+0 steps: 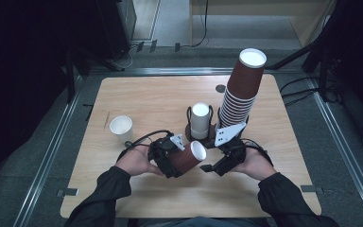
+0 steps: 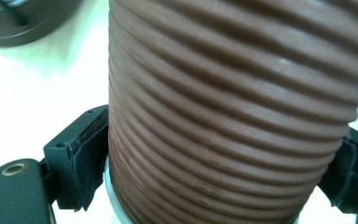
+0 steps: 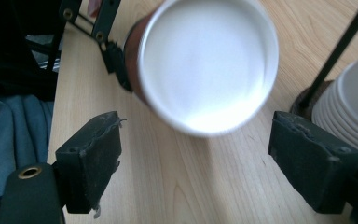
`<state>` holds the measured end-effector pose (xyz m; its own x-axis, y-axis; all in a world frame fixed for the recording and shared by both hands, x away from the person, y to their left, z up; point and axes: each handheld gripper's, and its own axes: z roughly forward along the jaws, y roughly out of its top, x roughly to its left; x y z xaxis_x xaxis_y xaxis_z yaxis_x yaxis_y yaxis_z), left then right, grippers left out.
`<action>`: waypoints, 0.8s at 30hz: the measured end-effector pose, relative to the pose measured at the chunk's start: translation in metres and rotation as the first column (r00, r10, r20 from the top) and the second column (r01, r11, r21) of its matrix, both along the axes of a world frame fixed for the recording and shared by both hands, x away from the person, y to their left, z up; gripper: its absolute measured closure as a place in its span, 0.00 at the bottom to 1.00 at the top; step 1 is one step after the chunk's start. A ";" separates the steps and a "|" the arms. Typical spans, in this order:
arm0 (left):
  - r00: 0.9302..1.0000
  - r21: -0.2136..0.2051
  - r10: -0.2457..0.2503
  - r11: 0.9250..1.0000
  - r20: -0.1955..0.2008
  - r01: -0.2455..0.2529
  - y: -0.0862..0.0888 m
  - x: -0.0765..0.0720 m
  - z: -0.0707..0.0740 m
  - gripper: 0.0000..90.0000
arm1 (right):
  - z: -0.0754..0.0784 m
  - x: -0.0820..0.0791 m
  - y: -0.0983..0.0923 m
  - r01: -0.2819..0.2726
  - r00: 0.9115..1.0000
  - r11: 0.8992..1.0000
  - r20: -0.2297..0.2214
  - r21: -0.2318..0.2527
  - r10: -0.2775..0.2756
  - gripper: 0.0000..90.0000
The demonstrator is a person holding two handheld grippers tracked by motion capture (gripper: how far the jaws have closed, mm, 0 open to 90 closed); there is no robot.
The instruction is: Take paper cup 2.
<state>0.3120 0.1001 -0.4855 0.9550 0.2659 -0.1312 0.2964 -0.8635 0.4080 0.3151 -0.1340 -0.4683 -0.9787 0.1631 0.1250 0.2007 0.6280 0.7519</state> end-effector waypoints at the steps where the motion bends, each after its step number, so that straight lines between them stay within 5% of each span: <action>1: 1.000 0.005 -0.011 1.000 0.003 0.011 -0.002 -0.002 0.000 0.11 | 0.000 0.000 0.002 -0.005 1.000 1.000 -0.002 0.000 0.005 0.19; 10: 0.999 0.011 -0.046 0.999 -0.003 0.046 -0.008 -0.009 -0.002 0.11 | -0.001 -0.002 0.025 -0.081 0.997 0.996 -0.010 -0.036 0.081 0.17; 15: 0.998 0.019 -0.058 0.998 -0.012 0.058 -0.008 -0.011 -0.002 0.09 | -0.001 -0.004 0.029 -0.114 0.993 0.992 -0.012 -0.045 0.113 0.24; 24: 1.000 -0.034 -0.025 0.999 0.014 0.025 -0.001 -0.011 0.001 0.00 | 0.007 -0.003 0.025 -0.109 0.994 0.994 -0.014 -0.027 0.108 0.25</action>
<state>0.3012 0.0987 -0.4843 0.9631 0.2376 -0.1266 0.2692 -0.8561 0.4412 0.3118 -0.1090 -0.4614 -0.9891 0.0594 0.1347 0.1397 0.6669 0.7320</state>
